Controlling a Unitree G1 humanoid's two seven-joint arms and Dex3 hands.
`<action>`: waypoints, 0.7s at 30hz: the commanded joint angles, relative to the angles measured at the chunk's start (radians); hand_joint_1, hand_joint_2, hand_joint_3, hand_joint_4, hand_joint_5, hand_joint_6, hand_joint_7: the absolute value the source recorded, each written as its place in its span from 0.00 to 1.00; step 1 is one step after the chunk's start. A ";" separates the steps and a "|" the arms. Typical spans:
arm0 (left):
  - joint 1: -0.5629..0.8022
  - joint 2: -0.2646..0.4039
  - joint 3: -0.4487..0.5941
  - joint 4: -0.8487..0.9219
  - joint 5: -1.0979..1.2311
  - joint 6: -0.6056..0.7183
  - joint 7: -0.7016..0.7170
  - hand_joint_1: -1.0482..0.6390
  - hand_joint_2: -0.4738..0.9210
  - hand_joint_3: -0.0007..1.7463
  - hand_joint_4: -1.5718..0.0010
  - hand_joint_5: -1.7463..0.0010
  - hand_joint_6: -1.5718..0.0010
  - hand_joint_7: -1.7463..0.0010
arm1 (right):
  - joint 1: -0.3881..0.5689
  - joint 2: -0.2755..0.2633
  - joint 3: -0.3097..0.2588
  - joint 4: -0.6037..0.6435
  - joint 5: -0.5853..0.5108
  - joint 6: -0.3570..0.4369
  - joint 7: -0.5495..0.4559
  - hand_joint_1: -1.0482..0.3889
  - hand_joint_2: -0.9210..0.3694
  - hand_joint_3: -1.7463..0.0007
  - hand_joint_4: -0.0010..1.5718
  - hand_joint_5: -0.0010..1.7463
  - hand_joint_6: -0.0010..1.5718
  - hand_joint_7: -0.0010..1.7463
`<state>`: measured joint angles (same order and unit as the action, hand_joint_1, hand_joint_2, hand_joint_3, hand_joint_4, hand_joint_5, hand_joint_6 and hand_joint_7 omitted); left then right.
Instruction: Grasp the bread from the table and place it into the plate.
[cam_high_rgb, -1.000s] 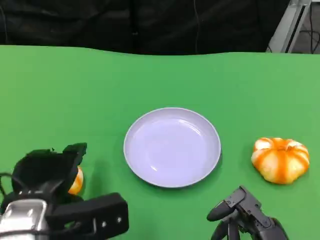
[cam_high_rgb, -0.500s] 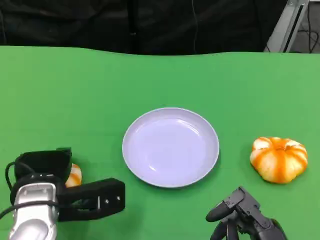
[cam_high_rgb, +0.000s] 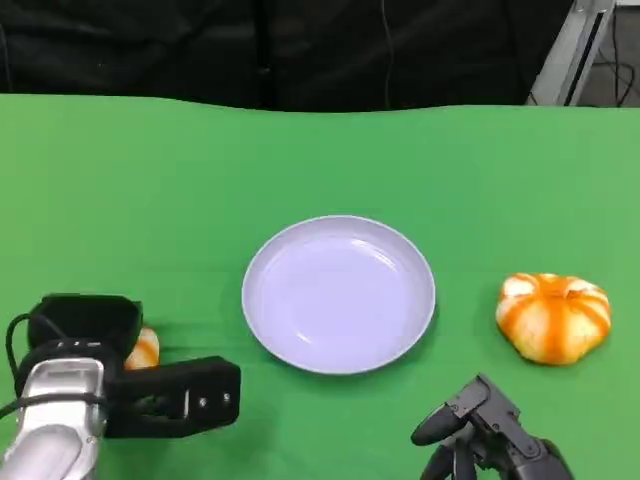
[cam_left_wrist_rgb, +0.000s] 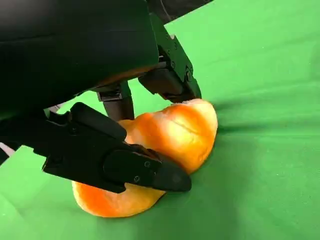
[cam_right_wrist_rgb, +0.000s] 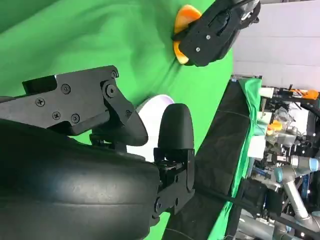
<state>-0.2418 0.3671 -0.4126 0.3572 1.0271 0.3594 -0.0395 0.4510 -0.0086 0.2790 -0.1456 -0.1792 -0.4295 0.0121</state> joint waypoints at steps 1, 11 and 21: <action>0.115 0.033 0.027 -0.097 -0.052 -0.075 0.128 0.38 1.00 0.17 0.50 0.00 0.62 0.29 | 0.000 -0.008 -0.007 -0.014 -0.010 0.006 -0.009 0.70 0.00 0.33 0.24 1.00 0.10 1.00; 0.245 0.086 0.077 -0.270 -0.063 -0.190 0.298 0.43 0.97 0.20 0.48 0.00 0.67 0.00 | -0.013 -0.007 -0.008 -0.006 -0.001 0.007 -0.008 0.70 0.00 0.32 0.24 1.00 0.09 1.00; 0.236 0.077 0.098 -0.234 -0.078 -0.391 0.531 0.45 0.77 0.51 0.47 0.00 0.64 0.00 | -0.016 -0.011 -0.011 -0.003 0.000 0.010 -0.008 0.70 0.00 0.33 0.23 1.00 0.09 1.00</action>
<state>0.0210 0.4347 -0.3211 0.1027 0.9500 0.0119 0.4226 0.4327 -0.0092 0.2800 -0.1467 -0.1829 -0.4169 0.0087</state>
